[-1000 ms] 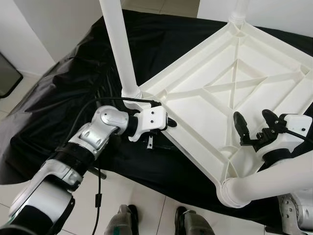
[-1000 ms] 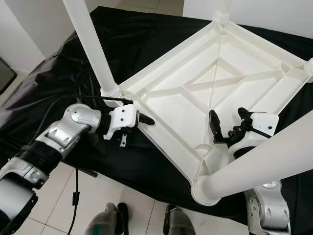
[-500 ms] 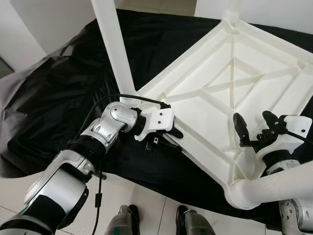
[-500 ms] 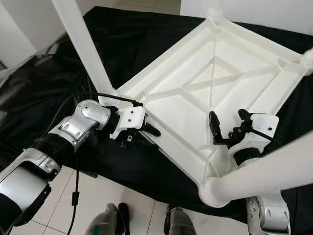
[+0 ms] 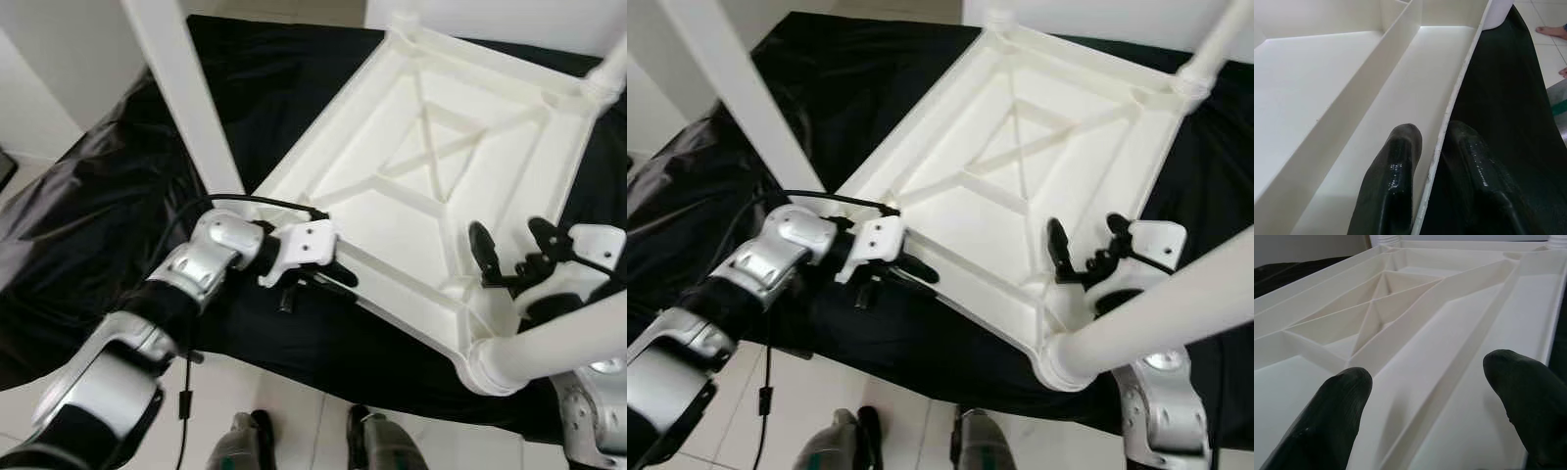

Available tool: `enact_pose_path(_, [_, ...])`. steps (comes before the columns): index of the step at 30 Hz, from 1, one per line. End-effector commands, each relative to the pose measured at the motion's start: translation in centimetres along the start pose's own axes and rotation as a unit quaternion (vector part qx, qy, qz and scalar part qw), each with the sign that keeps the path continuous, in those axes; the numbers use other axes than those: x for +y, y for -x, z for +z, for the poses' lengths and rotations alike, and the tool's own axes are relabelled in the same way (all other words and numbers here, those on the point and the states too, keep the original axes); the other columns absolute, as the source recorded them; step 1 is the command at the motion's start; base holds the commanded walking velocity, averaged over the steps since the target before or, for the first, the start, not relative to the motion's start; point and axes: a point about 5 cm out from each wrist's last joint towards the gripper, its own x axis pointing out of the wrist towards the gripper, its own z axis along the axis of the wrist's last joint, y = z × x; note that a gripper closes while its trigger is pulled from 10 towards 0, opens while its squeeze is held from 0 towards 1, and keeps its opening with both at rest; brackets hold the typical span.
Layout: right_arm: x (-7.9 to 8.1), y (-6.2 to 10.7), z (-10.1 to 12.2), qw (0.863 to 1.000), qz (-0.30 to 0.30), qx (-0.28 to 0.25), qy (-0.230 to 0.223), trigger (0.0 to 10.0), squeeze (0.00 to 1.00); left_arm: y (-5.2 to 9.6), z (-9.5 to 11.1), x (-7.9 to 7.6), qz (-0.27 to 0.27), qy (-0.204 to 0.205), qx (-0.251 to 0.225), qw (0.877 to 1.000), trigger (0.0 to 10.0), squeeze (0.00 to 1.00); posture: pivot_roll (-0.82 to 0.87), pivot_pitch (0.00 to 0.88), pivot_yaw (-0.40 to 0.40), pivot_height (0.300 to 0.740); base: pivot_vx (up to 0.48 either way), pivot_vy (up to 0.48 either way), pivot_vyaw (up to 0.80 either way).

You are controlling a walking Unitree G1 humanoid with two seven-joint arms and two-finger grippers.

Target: Building children table

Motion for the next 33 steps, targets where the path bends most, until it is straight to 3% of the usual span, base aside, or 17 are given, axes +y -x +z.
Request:
enact_pose_path(1, [0.2, -0.2, -0.5, 1.000, 0.009, 0.009, -0.014, 10.0, 0.00, 2.8, -2.7, -0.2, 0.096, 0.075, 0.010, 0.992, 0.0, 0.00, 0.05, 0.280, 0.024, 0.740, 0.000, 0.000, 0.00])
enact_pose_path(7, [0.3, -0.9, 0.0, 0.999, 0.020, -0.011, -0.044, 10.0, 0.00, 4.7, -3.5, -1.5, 0.123, 0.091, 0.018, 0.988, 0.0, 0.00, 0.06, 0.279, 0.001, 0.740, 0.000, 0.000, 0.00])
enact_pose_path(12, [0.2, -0.7, -0.1, 0.998, 0.028, -0.006, -0.051, 10.0, 0.00, 4.6, -3.5, -2.0, 0.121, 0.091, 0.016, 0.988, 0.0, 0.00, 0.05, 0.275, 0.002, 0.740, 0.000, 0.000, 0.00])
enact_pose_path(18, [0.7, 0.7, 0.4, 0.997, 0.049, -0.017, -0.051, 10.0, 0.00, 5.2, -4.3, -1.8, 0.139, 0.105, 0.032, 0.984, 0.0, 0.00, 0.03, 0.268, 0.016, 0.740, 0.000, 0.000, 0.00])
enact_pose_path(26, [0.4, 1.7, -0.1, 0.998, 0.041, -0.011, -0.045, 10.0, 0.00, 4.5, -4.1, -1.9, 0.132, 0.099, 0.028, 0.986, 0.0, 0.00, 0.02, 0.251, 0.020, 0.740, 0.000, 0.000, 0.00])
enact_pose_path(27, [0.3, 1.7, -0.1, 0.998, 0.036, -0.010, -0.044, 10.0, 0.00, 4.5, -4.1, -1.9, 0.133, 0.097, 0.031, 0.986, 9.5, 0.00, 0.01, 0.247, 0.022, 0.740, 0.000, 0.000, 0.00])
enact_pose_path(29, [0.2, 1.7, -0.3, 0.998, 0.030, -0.006, -0.052, 10.0, 0.00, 4.4, -4.1, -1.9, 0.132, 0.096, 0.033, 0.986, 10.0, 0.00, 0.01, 0.237, 0.023, 0.740, 0.000, 0.000, 0.00])
enact_pose_path(30, [-0.2, 1.7, -0.5, 0.998, 0.015, -0.004, -0.055, 10.0, 0.05, 4.3, -4.1, -2.0, 0.128, 0.097, 0.033, 0.986, 10.0, 0.00, 0.01, 0.232, 0.022, 0.740, 0.000, 0.000, 0.00])
enact_pose_path(31, [-0.5, 1.8, -0.6, 0.998, 0.004, -0.003, -0.060, 10.0, 1.00, 4.4, -4.0, -1.9, 0.126, 0.109, 0.025, 0.986, 10.0, 1.00, 0.01, 0.228, 0.021, 0.740, 0.000, 0.000, 0.00])
enact_pose_path(33, [-0.9, 2.2, -0.7, 0.998, -0.003, -0.005, -0.059, 10.0, 1.00, 4.6, -3.8, -1.9, 0.126, 0.117, 0.014, 0.985, 10.0, 1.00, 0.00, 0.221, 0.024, 0.740, 0.000, 0.000, 0.00])
